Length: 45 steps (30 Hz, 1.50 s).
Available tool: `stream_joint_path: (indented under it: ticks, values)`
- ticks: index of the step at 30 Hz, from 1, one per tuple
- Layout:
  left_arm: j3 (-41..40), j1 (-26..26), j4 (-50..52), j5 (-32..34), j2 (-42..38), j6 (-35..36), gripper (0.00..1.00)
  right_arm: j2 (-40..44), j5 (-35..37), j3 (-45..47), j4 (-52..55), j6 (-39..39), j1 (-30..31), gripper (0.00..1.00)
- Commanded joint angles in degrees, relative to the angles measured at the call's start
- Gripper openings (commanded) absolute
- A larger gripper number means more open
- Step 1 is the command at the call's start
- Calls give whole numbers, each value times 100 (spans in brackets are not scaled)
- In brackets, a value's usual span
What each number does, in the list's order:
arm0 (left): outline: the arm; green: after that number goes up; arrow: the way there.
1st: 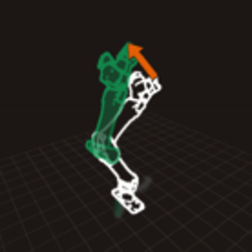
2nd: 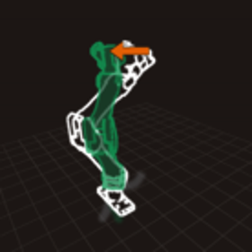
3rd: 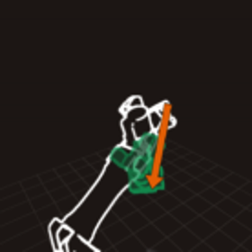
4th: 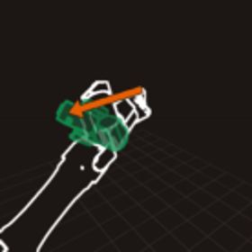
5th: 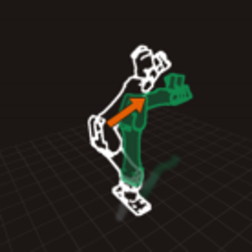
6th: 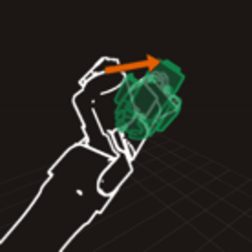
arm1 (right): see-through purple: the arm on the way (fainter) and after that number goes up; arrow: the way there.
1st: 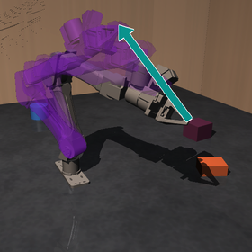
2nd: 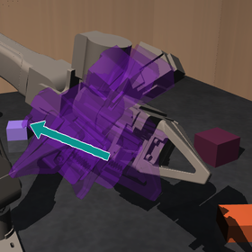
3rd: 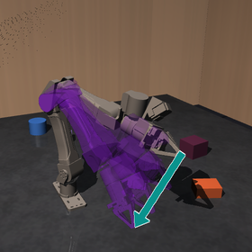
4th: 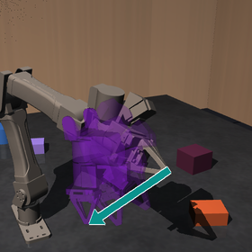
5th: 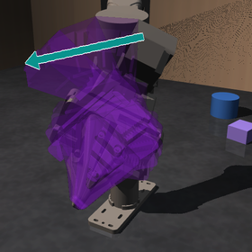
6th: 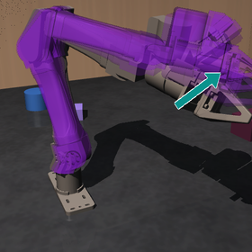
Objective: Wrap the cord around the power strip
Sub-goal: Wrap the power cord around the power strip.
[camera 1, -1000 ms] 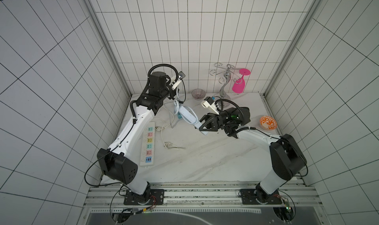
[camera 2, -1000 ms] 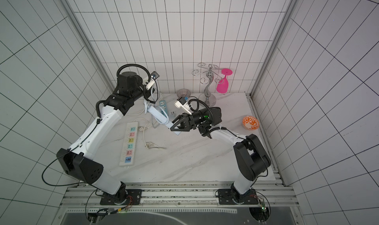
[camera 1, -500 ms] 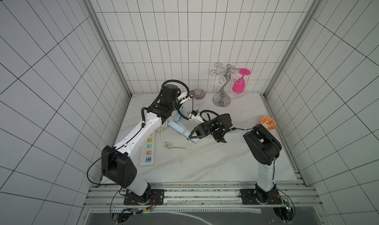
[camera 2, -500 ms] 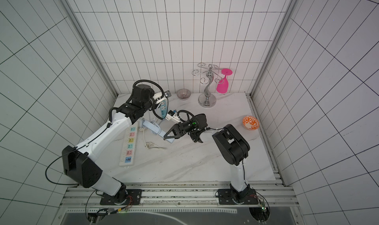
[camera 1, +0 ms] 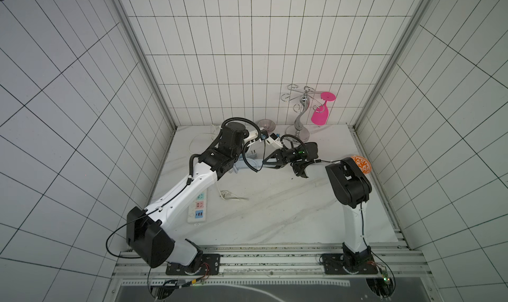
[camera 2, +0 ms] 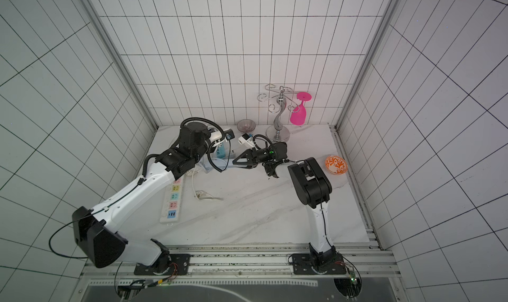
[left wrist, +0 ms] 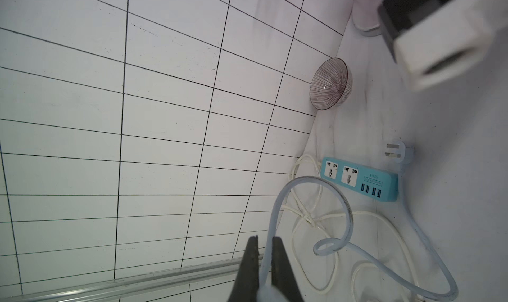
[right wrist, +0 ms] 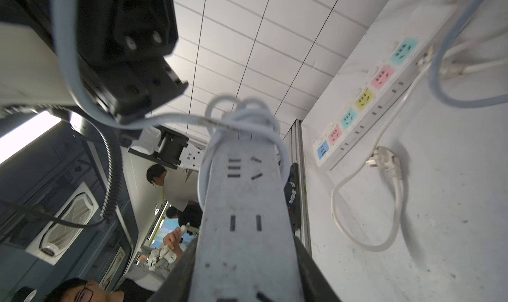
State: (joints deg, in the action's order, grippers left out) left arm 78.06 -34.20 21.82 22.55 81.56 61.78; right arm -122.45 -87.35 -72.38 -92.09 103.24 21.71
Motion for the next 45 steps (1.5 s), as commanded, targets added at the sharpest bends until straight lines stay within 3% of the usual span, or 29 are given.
stream_joint_path:
  ticks: [1,9,17,27,39,45]
  values:
    - [-75,-308,-153,81,-461,132,1,-210,-792,-720,-1443,737,-581,0]
    - [-142,-316,-333,250,-426,-33,4,318,-639,-553,-1434,626,-1133,0]
    - [1593,-423,516,468,914,-1223,5,963,-572,-185,-1440,317,-1055,0]
    - [3694,-704,1364,1055,2324,-2727,9,592,-509,-389,-1443,238,-761,0]
    - [3596,-895,1321,1333,2385,-3077,12,-288,-353,-1639,-1441,659,-1082,0]
    - [3336,-873,1249,1324,2297,-3001,8,-450,-594,-2156,-1434,979,-1198,0]
